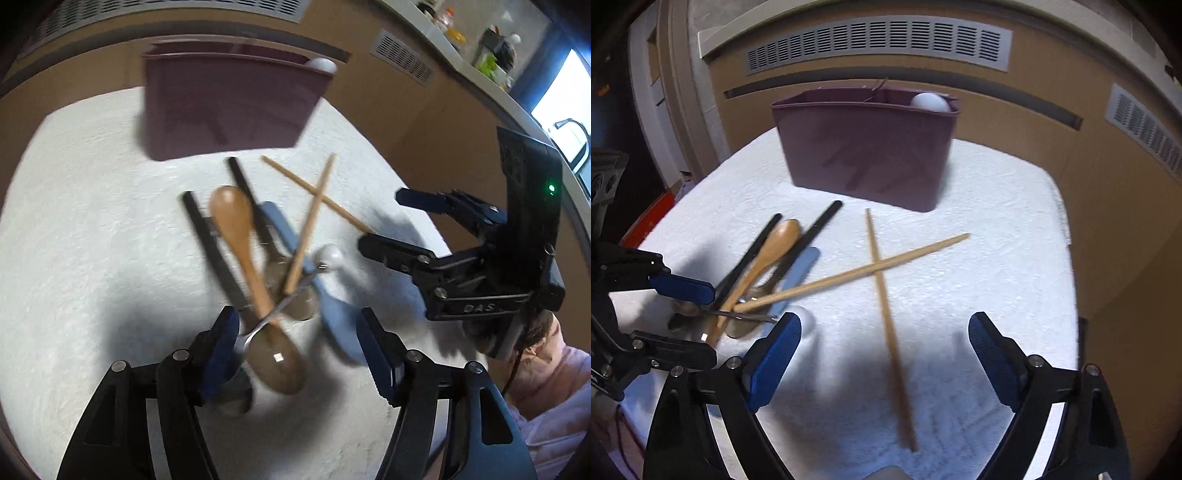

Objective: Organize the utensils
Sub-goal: 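Reach the left tool to the white ball and grasp it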

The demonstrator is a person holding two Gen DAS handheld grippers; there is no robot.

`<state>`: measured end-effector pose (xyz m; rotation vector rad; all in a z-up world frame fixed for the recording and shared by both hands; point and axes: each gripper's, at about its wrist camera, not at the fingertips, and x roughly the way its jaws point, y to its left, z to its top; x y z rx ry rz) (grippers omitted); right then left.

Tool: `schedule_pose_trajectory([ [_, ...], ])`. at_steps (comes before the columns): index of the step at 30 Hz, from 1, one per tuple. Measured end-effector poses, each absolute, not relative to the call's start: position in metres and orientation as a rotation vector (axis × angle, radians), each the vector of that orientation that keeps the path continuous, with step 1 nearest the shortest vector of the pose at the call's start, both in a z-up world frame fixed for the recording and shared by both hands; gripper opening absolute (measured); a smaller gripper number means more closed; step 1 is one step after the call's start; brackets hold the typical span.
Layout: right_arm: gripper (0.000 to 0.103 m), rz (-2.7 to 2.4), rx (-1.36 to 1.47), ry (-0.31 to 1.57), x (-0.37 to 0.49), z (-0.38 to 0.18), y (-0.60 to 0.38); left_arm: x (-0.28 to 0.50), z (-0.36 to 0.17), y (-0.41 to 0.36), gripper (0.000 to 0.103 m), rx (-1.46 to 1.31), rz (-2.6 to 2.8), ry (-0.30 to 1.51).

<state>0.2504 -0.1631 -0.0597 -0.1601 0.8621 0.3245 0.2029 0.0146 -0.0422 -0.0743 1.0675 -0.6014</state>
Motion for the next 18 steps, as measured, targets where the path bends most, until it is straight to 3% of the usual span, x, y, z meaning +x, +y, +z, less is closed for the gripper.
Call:
schedule_pose_trajectory([
  [8,0.090,0.412,-0.223,0.855,0.231,-0.059,-0.130,0.194,-0.038,0.058,0.067,-0.058,-0.435,0.988],
  [14,0.091,0.305,-0.196,0.869,0.225,-0.060,-0.155,0.183,-0.033,0.027,0.065,0.061,-0.574,0.959],
  [17,0.091,0.244,-0.136,0.865,0.223,-0.058,-0.177,0.181,-0.018,-0.003,0.043,0.165,-0.664,0.899],
  [18,0.091,0.225,-0.115,0.864,0.223,-0.058,-0.184,0.183,-0.015,-0.017,0.041,0.217,-0.702,0.890],
])
